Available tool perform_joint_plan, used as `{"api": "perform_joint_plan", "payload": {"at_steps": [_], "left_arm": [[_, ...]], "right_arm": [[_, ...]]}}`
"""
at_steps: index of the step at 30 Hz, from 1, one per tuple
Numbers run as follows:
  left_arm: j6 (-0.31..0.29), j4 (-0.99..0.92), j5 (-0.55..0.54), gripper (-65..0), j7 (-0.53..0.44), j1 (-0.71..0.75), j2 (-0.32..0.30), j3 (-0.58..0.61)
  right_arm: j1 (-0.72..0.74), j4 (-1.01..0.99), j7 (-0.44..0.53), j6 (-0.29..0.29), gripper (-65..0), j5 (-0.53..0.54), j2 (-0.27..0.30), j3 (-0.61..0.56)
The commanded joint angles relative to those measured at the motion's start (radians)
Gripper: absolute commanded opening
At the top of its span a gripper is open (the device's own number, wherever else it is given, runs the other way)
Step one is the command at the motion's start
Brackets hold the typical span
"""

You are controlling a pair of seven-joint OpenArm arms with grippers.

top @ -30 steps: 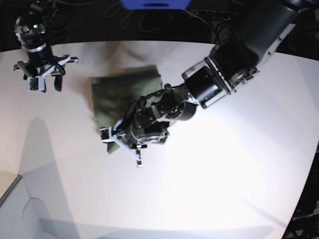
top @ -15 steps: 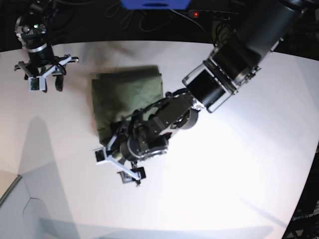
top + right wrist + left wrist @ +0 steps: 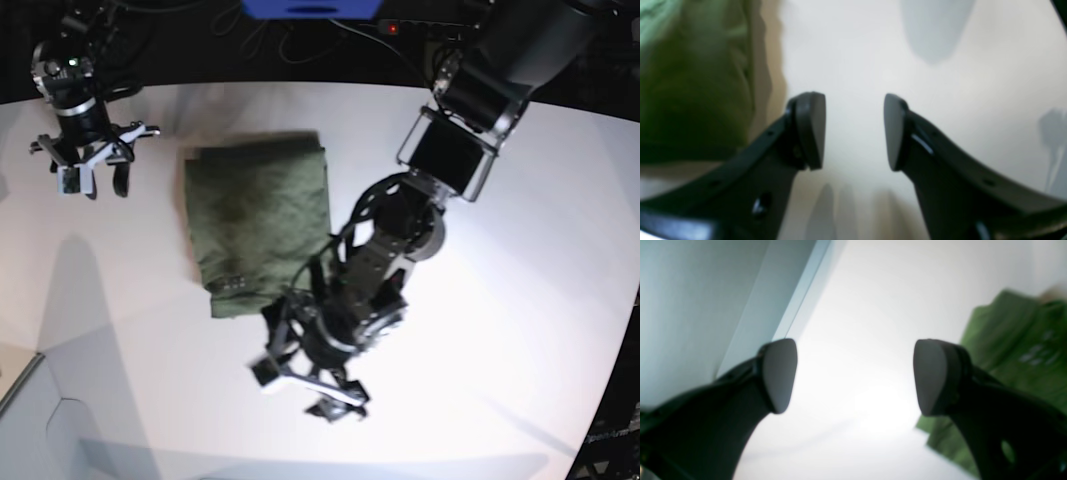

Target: Layout the t-shirt on the table in an organized manner, then fold the t-shirt properly

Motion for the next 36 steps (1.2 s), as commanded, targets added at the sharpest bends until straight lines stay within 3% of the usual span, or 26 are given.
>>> {"api": "perform_joint_plan", "payload": {"at_steps": [1,3,6,9,12,14,22,32,36], "left_arm": [[0.022,0.060,0.018,-13.7,0.007,-0.008,-0.015,-0.059],[0.022,0.146,0.016,-19.2,0.073,0.048,-0.047,-0.154],[0.022,0.262,0.015,-35.3,0.162,0.138,-0.095,-0.273],[0.022,0.354,0.015,-52.3,0.200,0.246,-0.133,-0.394],[0.022,0.426,0.015,-64.9,0.202,0.368,-0.152,-0.517],[0.021,0.463,0.015,-65.0,0.202,0.433,-0.152,-0.586],[0.021,0.569,0.013,-64.8,0.194,0.649,-0.142,-0.774],[0.021,0.566,0.012,-64.9,0.191,0.793,-0.130,-0.816],[0.021,0.571,0.012,-64.9,0.193,0.827,-0.104,-0.817]], "right_arm": [[0.004,0.021,0.027,0.004,-36.0,0.018,0.004,-0.015],[0.004,0.021,0.027,0.004,-36.3,0.018,0.002,-0.050],[-0.002,0.033,0.027,0.004,-39.1,0.018,0.002,-0.125],[0.004,0.035,0.027,0.006,-49.8,0.018,0.002,-0.188],[0.006,0.026,0.027,0.006,-60.2,0.018,0.002,-0.234],[0.015,-0.002,0.027,0.006,-63.5,0.018,0.004,-0.254],[0.039,-0.116,0.027,0.006,-63.8,0.018,0.004,-0.271],[0.030,-0.178,0.027,0.006,-64.0,0.018,0.010,-0.280],[0.013,-0.071,0.027,0.006,-64.2,0.033,-0.021,-0.154]]}}
